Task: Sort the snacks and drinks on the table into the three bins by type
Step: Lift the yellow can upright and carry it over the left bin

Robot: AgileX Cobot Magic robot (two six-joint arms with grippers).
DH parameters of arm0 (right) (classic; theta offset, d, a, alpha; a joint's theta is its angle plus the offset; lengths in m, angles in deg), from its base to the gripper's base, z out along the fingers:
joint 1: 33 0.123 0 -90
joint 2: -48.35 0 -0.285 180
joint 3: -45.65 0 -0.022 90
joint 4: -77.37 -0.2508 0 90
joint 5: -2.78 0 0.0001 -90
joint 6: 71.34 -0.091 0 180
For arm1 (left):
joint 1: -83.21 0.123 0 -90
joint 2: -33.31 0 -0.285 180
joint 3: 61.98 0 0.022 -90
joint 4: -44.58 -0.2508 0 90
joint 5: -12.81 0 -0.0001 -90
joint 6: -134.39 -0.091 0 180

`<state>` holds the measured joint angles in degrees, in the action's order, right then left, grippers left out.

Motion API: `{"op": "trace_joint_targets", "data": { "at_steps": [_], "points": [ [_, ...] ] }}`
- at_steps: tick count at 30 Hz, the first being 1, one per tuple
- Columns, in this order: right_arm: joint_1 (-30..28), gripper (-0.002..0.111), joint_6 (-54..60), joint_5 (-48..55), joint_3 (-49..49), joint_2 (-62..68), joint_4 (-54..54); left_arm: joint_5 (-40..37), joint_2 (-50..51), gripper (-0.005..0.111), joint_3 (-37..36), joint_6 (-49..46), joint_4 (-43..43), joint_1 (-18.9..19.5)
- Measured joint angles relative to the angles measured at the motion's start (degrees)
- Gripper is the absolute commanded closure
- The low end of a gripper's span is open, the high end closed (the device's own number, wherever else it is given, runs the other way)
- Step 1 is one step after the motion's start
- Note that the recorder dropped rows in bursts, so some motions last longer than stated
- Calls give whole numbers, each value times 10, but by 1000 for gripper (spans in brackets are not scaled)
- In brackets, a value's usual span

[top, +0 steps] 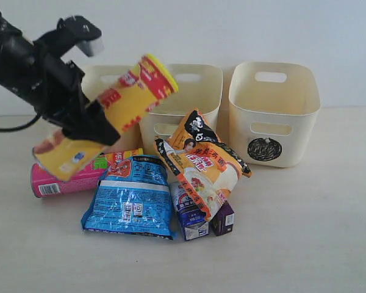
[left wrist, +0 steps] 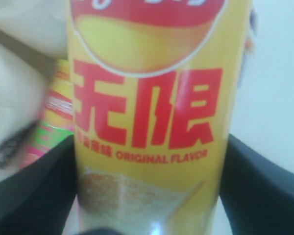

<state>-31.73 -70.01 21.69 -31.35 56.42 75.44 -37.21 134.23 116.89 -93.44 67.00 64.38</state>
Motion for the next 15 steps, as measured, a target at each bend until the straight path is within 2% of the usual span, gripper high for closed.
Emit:
{"op": "trace_joint_targets", "data": {
  "at_steps": [7,15],
  "points": [
    [0,108,0,0,0,0,0,122,11,103,56,102,1,39],
    [0,108,0,0,0,0,0,166,98,103,150,158,1,77]
  ]
}}
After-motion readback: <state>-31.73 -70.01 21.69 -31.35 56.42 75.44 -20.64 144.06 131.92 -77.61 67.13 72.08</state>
